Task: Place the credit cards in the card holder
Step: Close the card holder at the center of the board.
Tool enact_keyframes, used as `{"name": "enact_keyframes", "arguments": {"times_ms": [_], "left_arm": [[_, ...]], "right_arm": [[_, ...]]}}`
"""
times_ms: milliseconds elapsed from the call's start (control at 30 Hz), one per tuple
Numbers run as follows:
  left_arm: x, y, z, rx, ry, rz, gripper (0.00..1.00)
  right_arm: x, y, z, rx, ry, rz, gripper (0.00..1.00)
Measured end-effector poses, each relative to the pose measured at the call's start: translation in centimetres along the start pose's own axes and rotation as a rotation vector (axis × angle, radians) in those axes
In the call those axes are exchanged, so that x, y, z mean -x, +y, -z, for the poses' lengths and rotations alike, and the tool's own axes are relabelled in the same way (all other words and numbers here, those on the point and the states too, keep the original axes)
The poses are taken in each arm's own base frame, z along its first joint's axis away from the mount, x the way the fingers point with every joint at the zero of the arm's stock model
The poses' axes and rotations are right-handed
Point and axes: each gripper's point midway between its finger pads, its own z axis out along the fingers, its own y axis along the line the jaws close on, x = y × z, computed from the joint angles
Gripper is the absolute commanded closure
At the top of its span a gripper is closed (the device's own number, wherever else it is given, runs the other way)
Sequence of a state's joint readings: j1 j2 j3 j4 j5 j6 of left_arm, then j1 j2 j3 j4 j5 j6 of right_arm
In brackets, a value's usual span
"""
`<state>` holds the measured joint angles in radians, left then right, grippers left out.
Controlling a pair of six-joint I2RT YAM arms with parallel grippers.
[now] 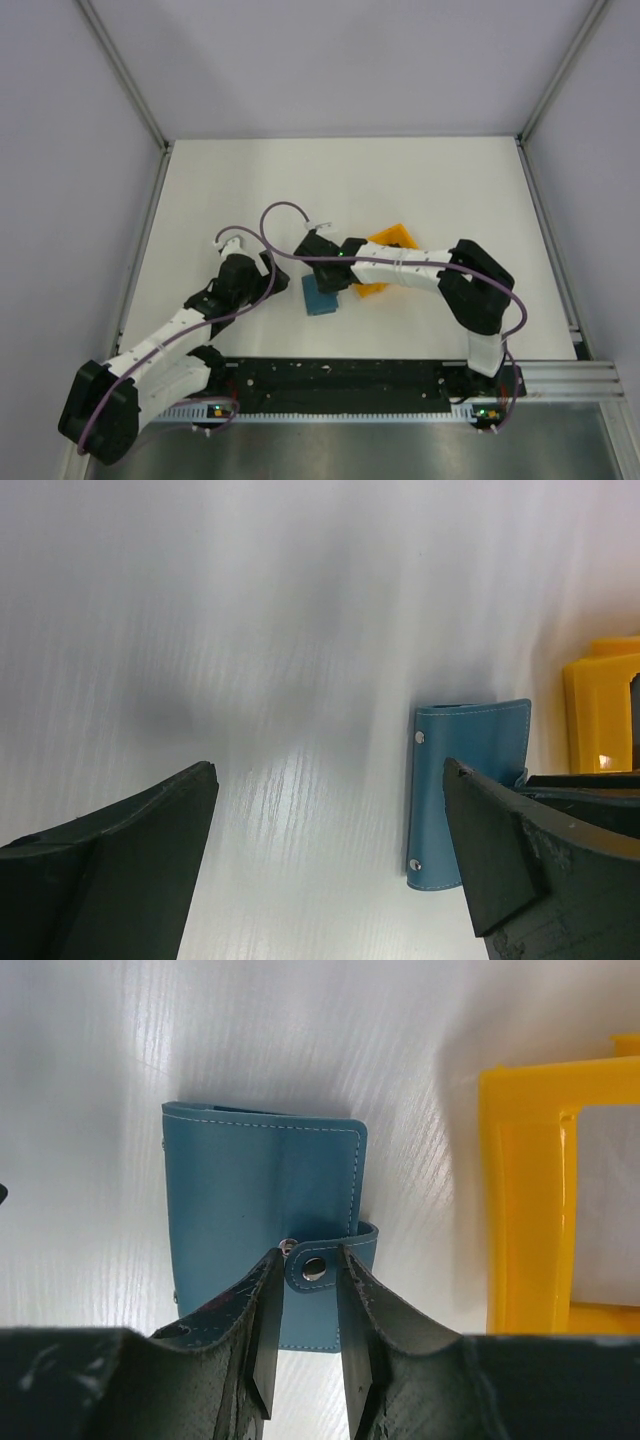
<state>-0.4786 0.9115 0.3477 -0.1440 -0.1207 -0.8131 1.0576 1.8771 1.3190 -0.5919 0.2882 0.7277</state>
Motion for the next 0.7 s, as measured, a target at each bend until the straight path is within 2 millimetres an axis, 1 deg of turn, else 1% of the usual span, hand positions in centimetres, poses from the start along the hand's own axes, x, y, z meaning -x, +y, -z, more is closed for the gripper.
{"name": "enact_keyframes", "arguments": {"times_ms": [67, 133, 267, 367, 433, 600, 700], "left_arm": [[0.00, 0.00, 0.00, 0.000, 0.000, 0.000, 0.03], [0.00, 0.00, 0.00, 0.000, 0.000, 0.000, 0.03], [0.00, -0.01, 0.00, -0.001, 0.000, 0.000, 0.03], [0.00, -0.02, 0.00, -0.001, 0.000, 0.000, 0.03], [-0.01, -0.05, 0.00, -0.002, 0.001, 0.000, 0.04], [-0.07, -0.33, 0.02, -0.017, 0.006, -0.003, 0.05], [-0.06, -0.79, 0.05, -0.041, 0.010, -0.014, 0.10]], "right_arm": [[0.14, 0.02, 0.07, -0.001, -0.003, 0.000, 0.75], [0.27, 0.02, 0.11, -0.003, -0.007, 0.000, 0.83], [0.47, 0.05, 0.16, -0.005, -0.013, 0.000, 0.92], [0.51, -0.09, 0.15, -0.012, -0.016, 0.000, 0.94], [0.58, -0.17, 0.14, -0.016, -0.020, 0.000, 0.99], [0.67, -0.32, 0.12, -0.024, -0.026, 0.000, 1.00], [0.64, -0.50, 0.12, -0.033, -0.026, 0.002, 1.00]]}}
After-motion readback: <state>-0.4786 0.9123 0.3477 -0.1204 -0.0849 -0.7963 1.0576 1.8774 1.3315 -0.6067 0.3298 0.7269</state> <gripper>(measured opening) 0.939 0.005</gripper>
